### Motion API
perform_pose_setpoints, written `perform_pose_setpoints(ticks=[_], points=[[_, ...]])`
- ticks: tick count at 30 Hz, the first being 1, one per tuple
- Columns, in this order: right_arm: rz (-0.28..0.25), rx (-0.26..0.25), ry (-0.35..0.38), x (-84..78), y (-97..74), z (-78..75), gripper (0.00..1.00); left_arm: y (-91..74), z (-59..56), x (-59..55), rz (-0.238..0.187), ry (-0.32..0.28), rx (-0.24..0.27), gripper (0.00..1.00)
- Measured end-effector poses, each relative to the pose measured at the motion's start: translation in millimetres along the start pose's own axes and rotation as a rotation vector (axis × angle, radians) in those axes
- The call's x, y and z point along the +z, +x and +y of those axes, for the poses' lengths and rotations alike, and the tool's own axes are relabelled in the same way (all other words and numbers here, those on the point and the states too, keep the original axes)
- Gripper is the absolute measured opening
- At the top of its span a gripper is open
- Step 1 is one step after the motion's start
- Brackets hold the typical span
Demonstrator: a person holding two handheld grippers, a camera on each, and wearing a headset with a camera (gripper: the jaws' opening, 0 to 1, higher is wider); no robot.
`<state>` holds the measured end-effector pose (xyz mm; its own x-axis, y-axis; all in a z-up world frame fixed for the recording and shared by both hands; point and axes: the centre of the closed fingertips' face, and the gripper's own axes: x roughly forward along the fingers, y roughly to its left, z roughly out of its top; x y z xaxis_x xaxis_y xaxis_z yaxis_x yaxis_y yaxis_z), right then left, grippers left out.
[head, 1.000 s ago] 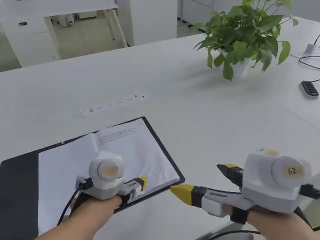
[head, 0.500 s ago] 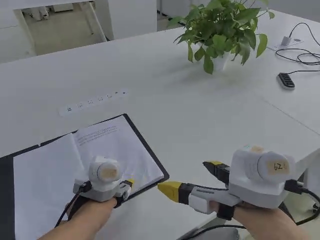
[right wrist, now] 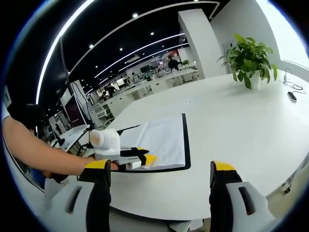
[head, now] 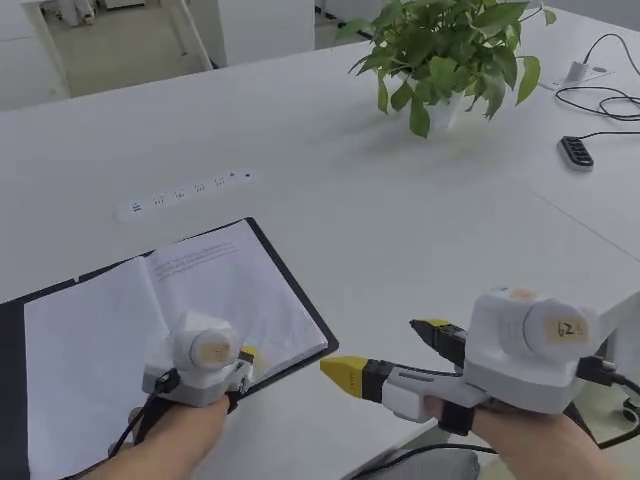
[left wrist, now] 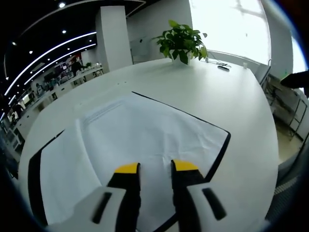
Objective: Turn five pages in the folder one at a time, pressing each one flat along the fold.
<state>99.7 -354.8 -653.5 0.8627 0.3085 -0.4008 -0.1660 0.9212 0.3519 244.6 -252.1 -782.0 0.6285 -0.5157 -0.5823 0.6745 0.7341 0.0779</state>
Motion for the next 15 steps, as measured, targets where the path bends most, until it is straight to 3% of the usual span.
perform_pose_setpoints(ticks=[5, 12, 15], points=[[0.011, 0.001, -0.002, -2.7, 1.0, 0.1, 0.83, -0.1, -8.5, 1.0, -0.008, 0.048, -0.003, 0.12], [0.023, 0.003, -0.003, -5.3, 2.3, 0.2, 0.82, 0.3, -4.2, 0.8, -0.009, 0.045, 0.000, 0.07], [0.027, 0.010, -0.006, -5.4, 4.2, 1.3, 0.81, 0.2, -3.8, 0.7, -0.013, 0.015, 0.005, 0.06]])
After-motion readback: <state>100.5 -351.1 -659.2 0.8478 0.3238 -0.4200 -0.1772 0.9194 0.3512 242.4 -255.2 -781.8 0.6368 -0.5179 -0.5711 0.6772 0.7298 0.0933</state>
